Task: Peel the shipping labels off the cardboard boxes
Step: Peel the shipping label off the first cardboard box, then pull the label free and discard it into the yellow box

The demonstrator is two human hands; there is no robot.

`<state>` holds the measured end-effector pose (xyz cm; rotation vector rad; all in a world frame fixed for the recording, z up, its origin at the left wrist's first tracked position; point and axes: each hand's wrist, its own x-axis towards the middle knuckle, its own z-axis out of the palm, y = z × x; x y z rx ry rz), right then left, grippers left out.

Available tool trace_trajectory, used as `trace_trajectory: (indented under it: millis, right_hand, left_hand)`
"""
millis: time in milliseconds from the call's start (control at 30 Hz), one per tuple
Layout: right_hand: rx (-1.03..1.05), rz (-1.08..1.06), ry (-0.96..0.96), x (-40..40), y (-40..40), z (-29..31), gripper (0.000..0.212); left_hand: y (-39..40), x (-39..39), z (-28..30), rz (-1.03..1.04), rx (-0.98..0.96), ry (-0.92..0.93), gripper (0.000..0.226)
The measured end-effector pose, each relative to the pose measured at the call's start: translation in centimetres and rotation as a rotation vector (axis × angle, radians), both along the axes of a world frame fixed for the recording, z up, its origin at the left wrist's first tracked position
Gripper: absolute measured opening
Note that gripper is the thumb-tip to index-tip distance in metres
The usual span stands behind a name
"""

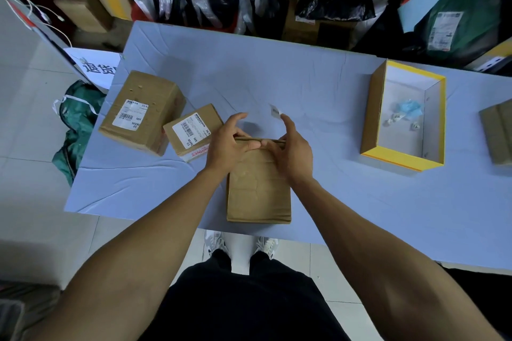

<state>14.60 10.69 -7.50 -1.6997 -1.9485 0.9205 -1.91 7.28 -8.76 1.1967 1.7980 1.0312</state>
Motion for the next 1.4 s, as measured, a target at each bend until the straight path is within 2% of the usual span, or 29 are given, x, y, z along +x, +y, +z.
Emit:
trace_trajectory:
  millis: [100,167,200,267,300,367,433,500,600,733,900,1100,1200,1300,1400]
  right_hand:
    - [-0.001,-0.083,-0.035,-0.3,-0.1,0.3,0.062]
    - [-0.050,-0.042,0.064,-0.1,-0.4,0.6,0.072]
    - [-0.078,0.020,0.163,0.3,-0.7,0.8,0.084]
    - [-0.141,0.145,0.325,1.5,-1.4,0.8,0.113]
    - [-0.168,0.217,0.325,2.1,-1.9,0.7,0.125]
    - [-0.177,0.379,0.204,3.1,-3.0,0.4,0.141]
    - [-0.183,0.464,0.124,3.5,-3.7,-0.1,0.145]
    - [-0.195,0.461,0.116,3.3,-3.6,-0.2,0.143]
    - [-0.150,0.388,0.100,2.7,-3.1,0.1,0.129]
    - [-0.048,0.264,0.031,1.1,-1.9,0.8,0.102]
    - [-0.065,0.030,0.021,-0.4,-0.9,0.7,0.081]
    - [-0.006,0.061,0.012,-0.1,-0.9,0.4,0.075]
    - [0.020,0.154,-0.014,0.5,-0.7,1.0,0.072]
    - [0.047,0.216,-0.035,0.7,0.0,2.5,0.057]
    - [0.108,0.253,-0.075,1.2,1.2,4.5,0.034]
  left_hand:
    - [-0.5,0.6,-0.1,0.064,0.039,0.011,0.058]
    - [-0.8,0.7,0.4,0.045,0.041,0.026,0.055]
    - [-1.1,0.5,0.9,0.020,0.048,0.019,0.061]
    - [-2.3,-0.2,1.7,-0.092,0.056,0.025,0.089]
    - [-3.2,-0.6,2.1,-0.186,0.047,0.068,0.108]
    - [-5.3,-1.1,2.4,-0.389,-0.057,0.222,0.141]
    - [-7.0,-1.4,1.9,-0.520,-0.176,0.321,0.154]
    - [-7.4,-1.5,1.4,-0.512,-0.205,0.314,0.156]
    - [-6.6,-1.4,1.7,-0.380,-0.162,0.244,0.147]
    - [-4.8,-0.4,1.7,-0.132,-0.110,0.131,0.125]
    - [-2.7,1.2,1.4,0.122,-0.117,0.080,0.100]
    - [-2.8,1.8,1.5,0.157,-0.047,0.099,0.063]
    - [-2.9,1.6,2.3,0.088,-0.077,0.222,0.053]
    - [-2.4,1.3,3.7,0.070,-0.069,0.326,0.043]
    - [-1.4,0.6,5.4,0.033,-0.037,0.436,0.033]
